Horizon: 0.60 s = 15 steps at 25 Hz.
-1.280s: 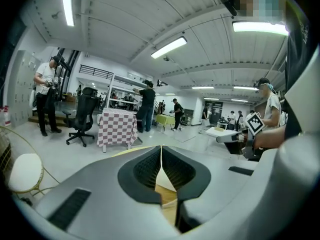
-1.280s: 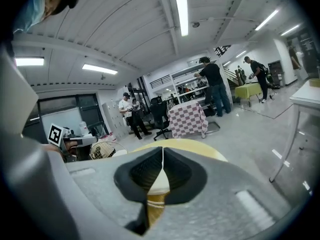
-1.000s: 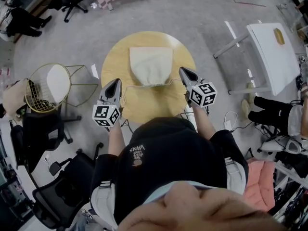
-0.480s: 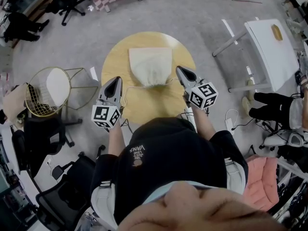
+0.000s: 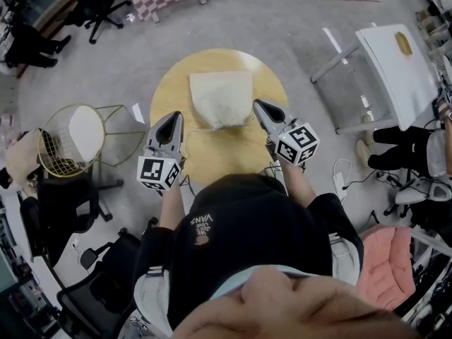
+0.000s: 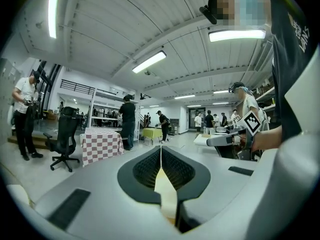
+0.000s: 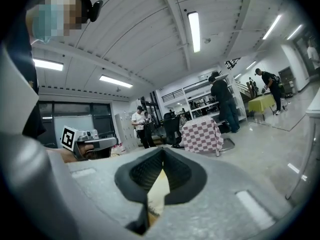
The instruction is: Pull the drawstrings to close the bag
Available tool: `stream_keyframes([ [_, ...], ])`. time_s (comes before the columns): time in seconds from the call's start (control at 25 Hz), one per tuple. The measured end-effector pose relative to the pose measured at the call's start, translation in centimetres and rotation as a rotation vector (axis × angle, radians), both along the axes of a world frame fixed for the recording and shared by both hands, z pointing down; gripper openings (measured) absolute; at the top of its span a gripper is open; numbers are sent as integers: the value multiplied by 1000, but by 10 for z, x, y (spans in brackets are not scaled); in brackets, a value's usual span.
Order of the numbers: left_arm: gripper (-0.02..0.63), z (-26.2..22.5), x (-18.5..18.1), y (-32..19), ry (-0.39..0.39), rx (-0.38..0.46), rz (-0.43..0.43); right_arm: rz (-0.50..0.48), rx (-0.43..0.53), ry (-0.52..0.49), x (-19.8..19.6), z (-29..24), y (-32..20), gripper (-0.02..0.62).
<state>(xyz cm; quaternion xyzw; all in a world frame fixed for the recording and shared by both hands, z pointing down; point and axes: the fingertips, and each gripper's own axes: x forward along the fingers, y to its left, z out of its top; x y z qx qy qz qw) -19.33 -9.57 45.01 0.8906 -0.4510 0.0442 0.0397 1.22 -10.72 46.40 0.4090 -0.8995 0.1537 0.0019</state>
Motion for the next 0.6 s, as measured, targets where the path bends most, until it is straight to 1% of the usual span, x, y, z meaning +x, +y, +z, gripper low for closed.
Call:
stream_keyframes([
  [0.28,14,2,9,10,12,0,56,10,13,-12,-11,-6,12,-2],
  [0.6,14,5,16,18,23,-7,100,30,9,0,-15,-4,23,-2],
])
